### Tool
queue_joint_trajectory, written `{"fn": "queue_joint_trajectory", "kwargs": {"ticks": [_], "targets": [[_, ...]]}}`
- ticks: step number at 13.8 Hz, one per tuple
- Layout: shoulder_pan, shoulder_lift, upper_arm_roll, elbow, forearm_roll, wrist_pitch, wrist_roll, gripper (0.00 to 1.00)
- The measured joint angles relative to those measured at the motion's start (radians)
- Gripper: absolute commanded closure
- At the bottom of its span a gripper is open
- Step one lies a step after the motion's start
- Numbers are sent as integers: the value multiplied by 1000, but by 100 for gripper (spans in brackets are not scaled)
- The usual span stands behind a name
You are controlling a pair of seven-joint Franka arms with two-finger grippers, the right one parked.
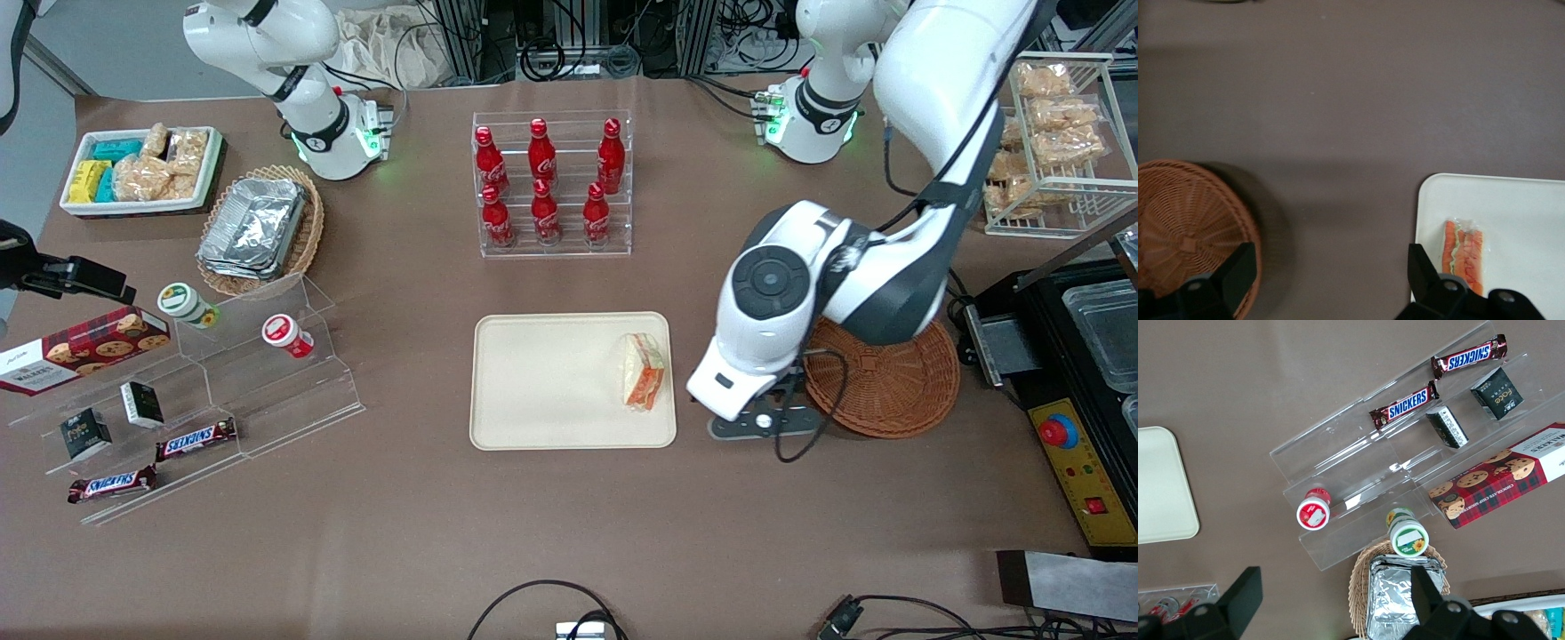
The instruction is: Place sandwich from basket to tray
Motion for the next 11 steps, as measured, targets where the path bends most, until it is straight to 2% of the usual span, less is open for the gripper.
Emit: {"fn": "queue_joint_trajectory", "kwargs": {"ticks": [2, 7, 11], "targets": [[31, -12, 1, 31, -9, -51, -1, 0], [135, -39, 1, 45, -103, -67, 4, 0], [163, -56, 2, 44, -121, -67, 12, 0]]}}
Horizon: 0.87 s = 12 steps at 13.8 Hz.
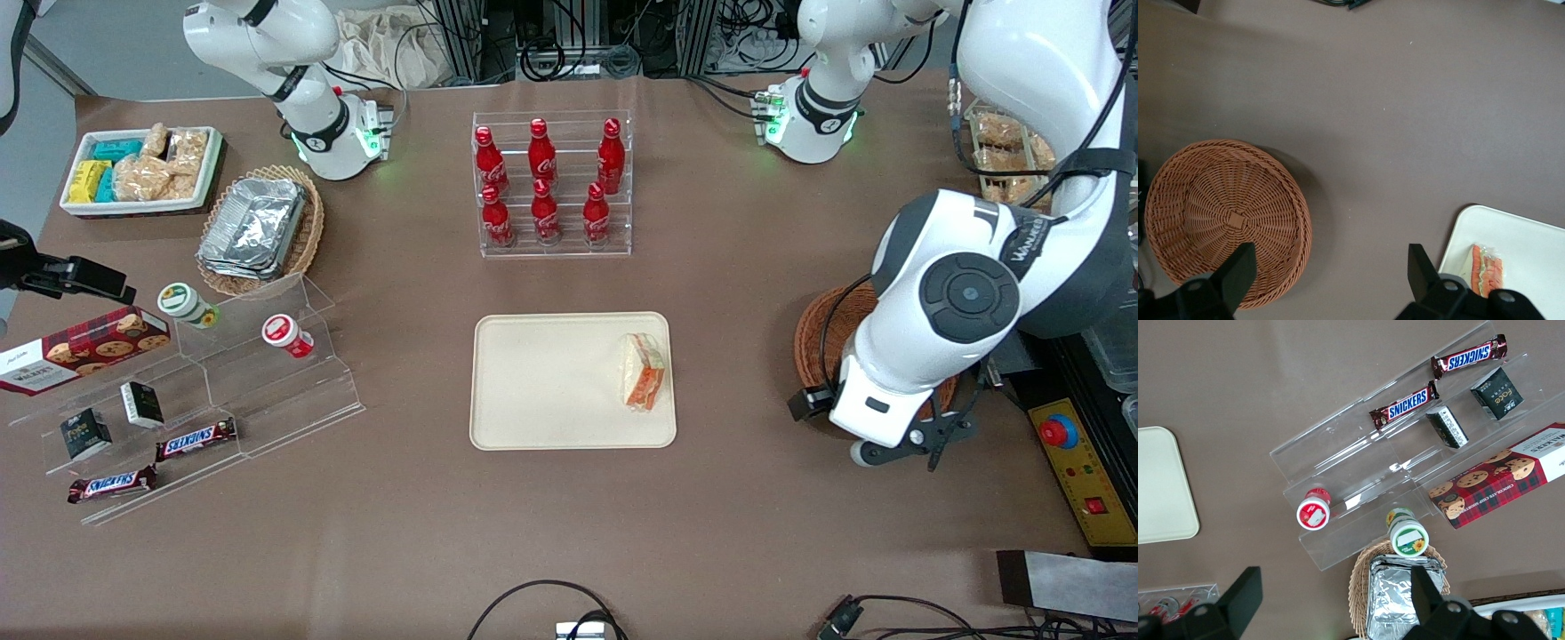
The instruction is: Place sandwich from basket to tray
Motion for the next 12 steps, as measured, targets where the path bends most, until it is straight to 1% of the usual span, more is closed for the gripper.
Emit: {"fn": "queue_joint_trajectory", "kwargs": {"ticks": [1, 2, 4, 6, 8, 12], "targets": [[0, -13, 6, -3, -15, -1, 25, 0], [-5, -35, 30, -12, -45, -2, 66, 0], [-22, -100, 126, -45, -139, -4, 181, 0], [-39, -173, 224, -93, -201, -5, 293, 0], [-47, -240, 284, -148, -233, -7, 377, 0], [-53, -359, 370, -217, -249, -42, 554, 0]]}}
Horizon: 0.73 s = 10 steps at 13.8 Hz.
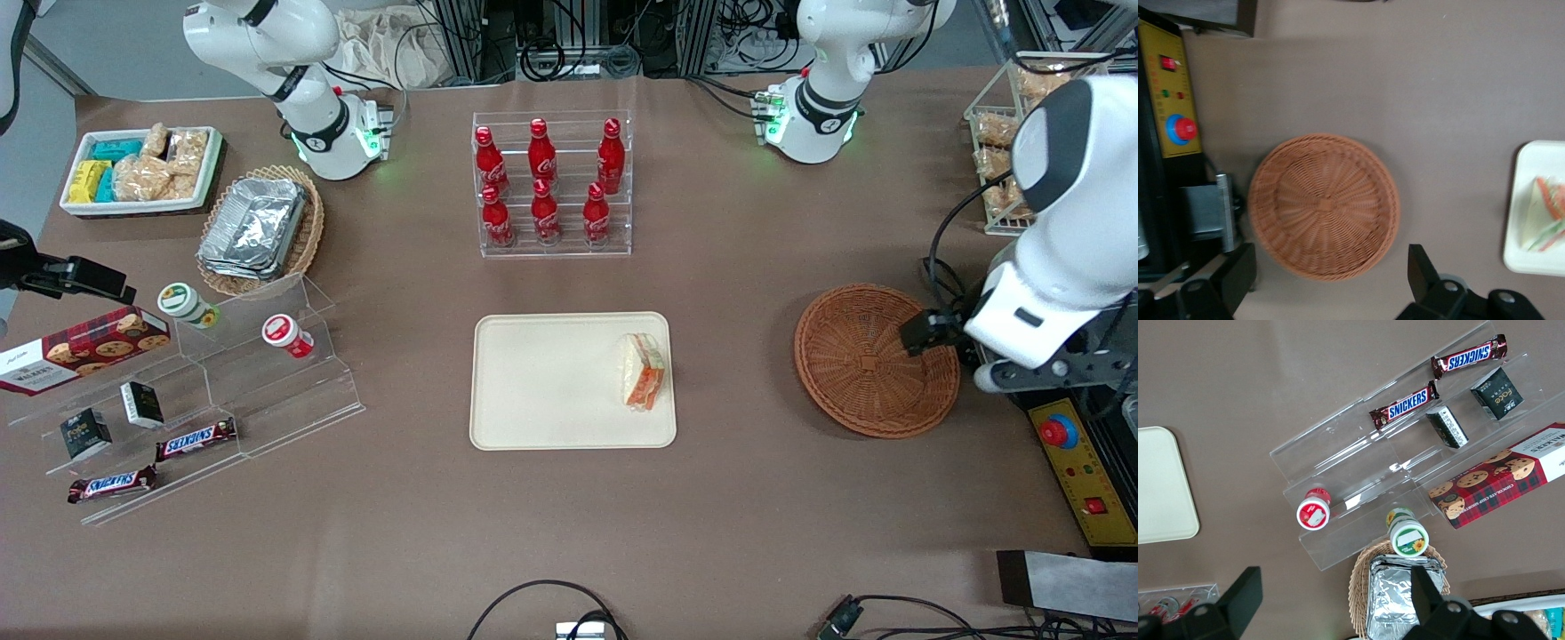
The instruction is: Place sandwich from basket to tray
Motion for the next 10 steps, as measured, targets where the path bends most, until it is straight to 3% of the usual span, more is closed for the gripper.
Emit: {"fn": "queue_joint_trajectory", "kwargs": {"ticks": [4, 10], "targets": [[-2, -111, 87, -7, -6, -115, 221, 0], [-13, -216, 120, -17, -81, -168, 252, 0]]}}
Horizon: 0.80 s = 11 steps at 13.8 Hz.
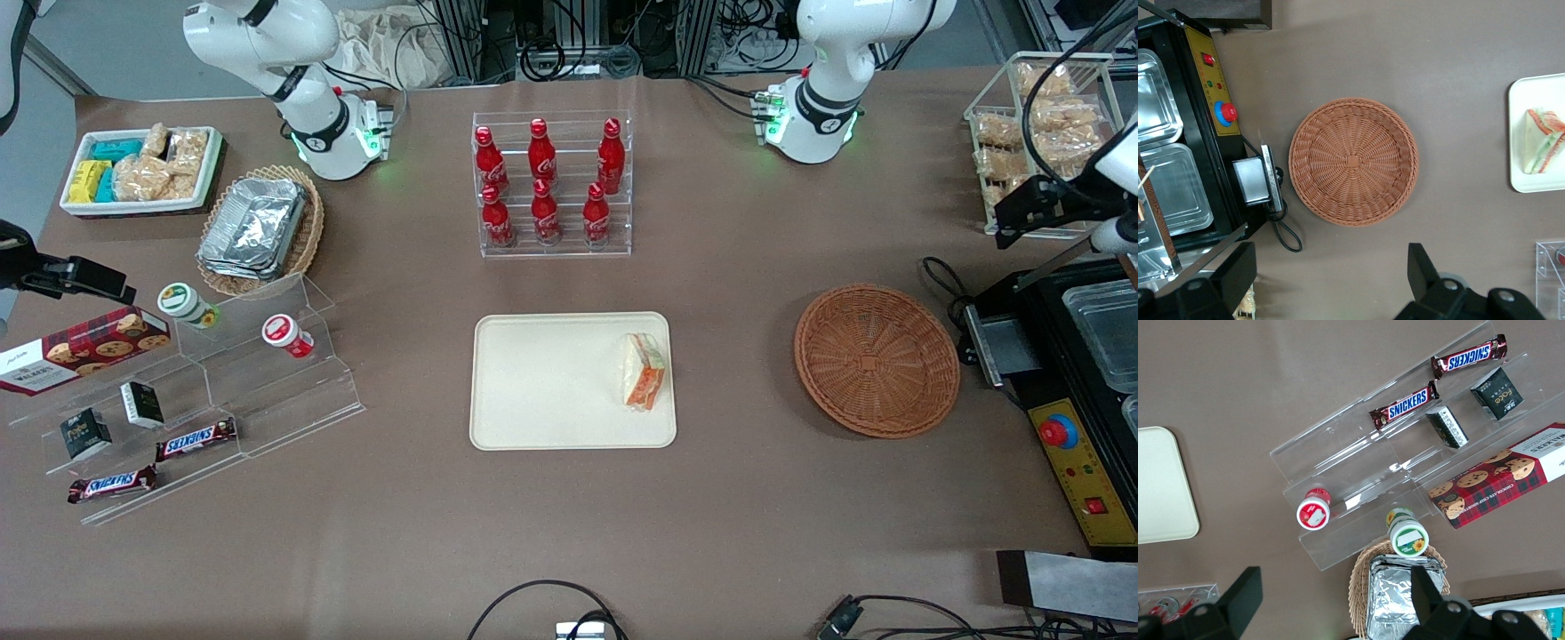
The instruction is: Place sandwich from basket to tray
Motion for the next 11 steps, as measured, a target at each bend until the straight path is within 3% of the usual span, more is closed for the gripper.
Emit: {"fn": "queue_joint_trajectory", "kwargs": {"ticks": [11], "targets": [[-2, -7, 3, -3, -29, -20, -1, 0]]}}
